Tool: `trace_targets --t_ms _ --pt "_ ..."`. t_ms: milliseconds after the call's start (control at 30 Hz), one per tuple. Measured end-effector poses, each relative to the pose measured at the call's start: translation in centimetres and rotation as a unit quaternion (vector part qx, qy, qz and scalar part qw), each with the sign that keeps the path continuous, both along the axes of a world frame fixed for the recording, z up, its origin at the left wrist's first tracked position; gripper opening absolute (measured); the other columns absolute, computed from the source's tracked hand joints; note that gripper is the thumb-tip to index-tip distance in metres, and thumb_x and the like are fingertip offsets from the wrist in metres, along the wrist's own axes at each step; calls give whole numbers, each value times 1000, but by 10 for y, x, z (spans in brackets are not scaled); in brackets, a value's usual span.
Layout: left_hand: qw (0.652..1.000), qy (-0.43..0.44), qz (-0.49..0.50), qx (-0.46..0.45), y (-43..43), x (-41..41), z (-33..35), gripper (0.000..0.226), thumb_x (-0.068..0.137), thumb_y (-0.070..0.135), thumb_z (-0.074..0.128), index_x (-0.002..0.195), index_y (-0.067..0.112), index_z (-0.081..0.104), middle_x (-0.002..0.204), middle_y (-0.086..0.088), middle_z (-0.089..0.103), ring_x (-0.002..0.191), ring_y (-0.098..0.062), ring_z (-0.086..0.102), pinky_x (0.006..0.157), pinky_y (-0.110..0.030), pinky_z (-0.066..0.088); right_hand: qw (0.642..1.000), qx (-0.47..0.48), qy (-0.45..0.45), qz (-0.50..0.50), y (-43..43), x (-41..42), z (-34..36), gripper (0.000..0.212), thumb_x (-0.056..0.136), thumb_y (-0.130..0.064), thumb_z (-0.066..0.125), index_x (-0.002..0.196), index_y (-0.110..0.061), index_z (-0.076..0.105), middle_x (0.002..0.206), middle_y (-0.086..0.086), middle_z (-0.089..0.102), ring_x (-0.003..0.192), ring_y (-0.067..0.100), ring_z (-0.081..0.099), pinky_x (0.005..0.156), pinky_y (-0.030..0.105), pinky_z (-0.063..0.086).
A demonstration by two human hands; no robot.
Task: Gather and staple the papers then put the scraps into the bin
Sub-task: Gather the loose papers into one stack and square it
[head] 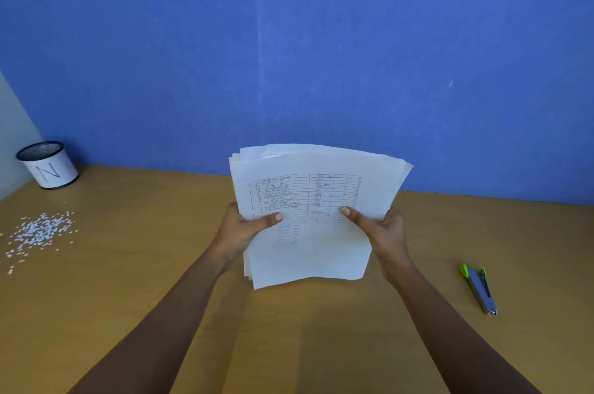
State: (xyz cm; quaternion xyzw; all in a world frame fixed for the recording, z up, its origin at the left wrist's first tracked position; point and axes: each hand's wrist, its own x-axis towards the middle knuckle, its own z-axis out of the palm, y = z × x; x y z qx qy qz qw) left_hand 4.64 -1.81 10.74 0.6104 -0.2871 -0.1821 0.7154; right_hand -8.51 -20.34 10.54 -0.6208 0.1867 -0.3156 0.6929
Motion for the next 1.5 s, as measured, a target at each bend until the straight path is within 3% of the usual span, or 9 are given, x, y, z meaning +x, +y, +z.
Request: trace_targets --t_ms 167,367,600,800,967,1100,1233,1367,1500 --pt "1000 -15 -2 0 4 2 3 32 72 -1 71 95 21 66 90 15 74 89 -6 69 71 -17 54 1000 -10 -16 5 2 0 3 30 68 -11 77 97 -16 68 93 -5 75 86 12 72 67 21 57" --pt "1000 6 -1 4 6 1 -5 35 64 3 78 93 21 69 90 11 74 87 -9 70 70 -19 55 1000 -15 -12 9 2 -2 -5 52 63 -16 81 111 -7 62 103 2 73 92 16 71 69 23 57" --pt "999 25 30 1 0 -2 -13 26 80 2 65 94 24 67 89 15 74 89 -9 70 70 -21 56 999 -17 20 24 -1 -5 -16 37 72 -10 76 107 -9 66 100 1 74 88 14 72 65 21 56" --pt "987 95 89 -96 2 1 -11 24 83 3 61 101 17 66 98 6 73 94 -13 69 75 -29 58 994 0 109 -2 -15 -17 -47 18 73 -17 77 87 -10 69 89 6 75 82 26 71 68 34 57" --pt "968 167 150 -116 -1 -2 -24 23 83 3 62 102 15 64 89 11 74 87 -6 69 71 -23 58 991 96 95 -3 -19 -24 -60 11 76 -16 72 83 -10 66 80 0 73 77 22 66 62 27 54" --pt "951 227 175 -117 -5 -10 -33 22 82 8 64 103 16 64 95 8 70 86 -5 68 79 -29 57 972 228 44 27 -27 -30 -61 54 47 -37 88 92 -15 67 89 -2 74 78 11 69 60 23 57" --pt "925 300 192 -130 -15 -18 -36 28 83 12 65 111 12 61 99 3 66 88 -14 63 82 -36 51 955 290 10 64 -18 -30 -62 40 75 -19 65 114 -10 61 109 5 70 93 17 69 71 29 60" --pt "903 352 199 -143 -24 -23 -42 33 82 18 67 114 16 61 104 2 66 96 -19 62 80 -36 50 970 231 55 59 5 -19 -68 37 83 -14 63 119 -10 57 115 8 67 107 27 62 85 44 55" --pt "906 354 184 -142 -17 -15 -45 30 84 14 64 114 14 61 112 -3 65 101 -22 61 86 -42 50 975 207 75 23 9 -16 -71 34 85 -11 63 118 -9 57 111 5 68 103 23 64 78 38 55"
